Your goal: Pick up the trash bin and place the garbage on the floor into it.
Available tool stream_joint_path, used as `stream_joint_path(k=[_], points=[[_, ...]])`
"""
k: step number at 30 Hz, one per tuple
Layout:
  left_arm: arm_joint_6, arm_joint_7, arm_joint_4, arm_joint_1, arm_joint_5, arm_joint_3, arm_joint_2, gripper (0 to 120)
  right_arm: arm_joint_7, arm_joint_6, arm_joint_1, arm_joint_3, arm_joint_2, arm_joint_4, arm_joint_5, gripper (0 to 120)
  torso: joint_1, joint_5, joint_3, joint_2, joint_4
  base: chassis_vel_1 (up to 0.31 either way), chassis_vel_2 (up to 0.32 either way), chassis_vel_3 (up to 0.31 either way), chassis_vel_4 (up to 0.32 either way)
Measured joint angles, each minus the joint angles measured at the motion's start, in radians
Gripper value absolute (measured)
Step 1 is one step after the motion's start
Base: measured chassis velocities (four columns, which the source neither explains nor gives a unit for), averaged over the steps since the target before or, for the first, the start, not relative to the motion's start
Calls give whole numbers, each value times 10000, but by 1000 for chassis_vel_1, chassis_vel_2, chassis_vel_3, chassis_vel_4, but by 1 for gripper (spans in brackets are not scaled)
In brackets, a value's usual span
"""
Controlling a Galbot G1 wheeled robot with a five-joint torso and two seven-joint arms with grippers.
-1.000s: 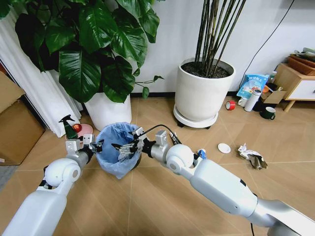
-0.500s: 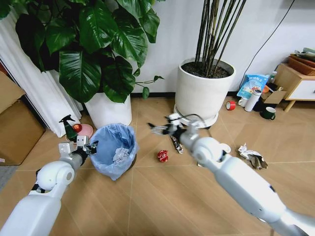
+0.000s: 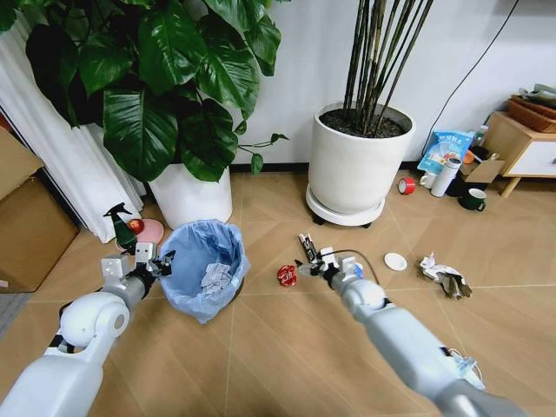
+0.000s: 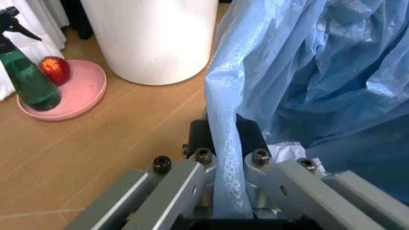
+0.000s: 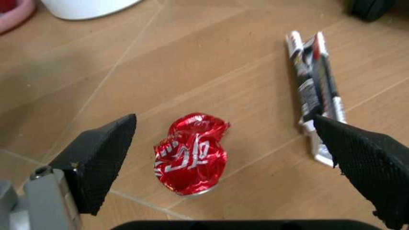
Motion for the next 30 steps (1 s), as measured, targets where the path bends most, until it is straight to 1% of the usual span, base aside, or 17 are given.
stream_joint_path(k=[1,4,5,10,11,14,20,23,30], points=[[0,0,0,0,0,0,0,0,0,0,0,0,0,0,0,100,0,0,0,0,0,0,0,0,0],[-19,-10,-64,39,16,2,23,0,1,190,263,29,446,-814,-187,100,0,-2,0,0,-1,0,0,0,0],[-19,-10,-64,39,16,2,23,0,1,190,263,29,446,-814,-187,100,0,-2,0,0,-1,0,0,0,0],[-54,-27,-156,142,31,3,35,0,47,538,708,180,1161,-2229,-591,100,0,-3,-1,0,-2,0,0,0,0],[-54,-27,-156,142,31,3,35,0,47,538,708,180,1161,-2229,-591,100,0,-3,-1,0,-2,0,0,0,0],[-59,-39,-189,180,33,-10,38,0,24,693,933,263,1503,-2894,-715,100,0,-4,-1,0,-2,0,0,0,0],[-62,-49,-232,201,30,-32,64,0,-38,833,1122,360,1900,-3447,-921,100,0,-3,0,0,-3,0,0,0,0],[-72,-55,-245,205,21,-48,71,0,-124,1039,1383,555,2372,-4197,-1347,100,0,-3,0,0,-3,0,0,0,0],[-153,-58,-263,215,9,-81,77,0,-95,964,1566,763,2642,-4593,-1636,100,0,-4,0,0,-2,0,0,0,0]])
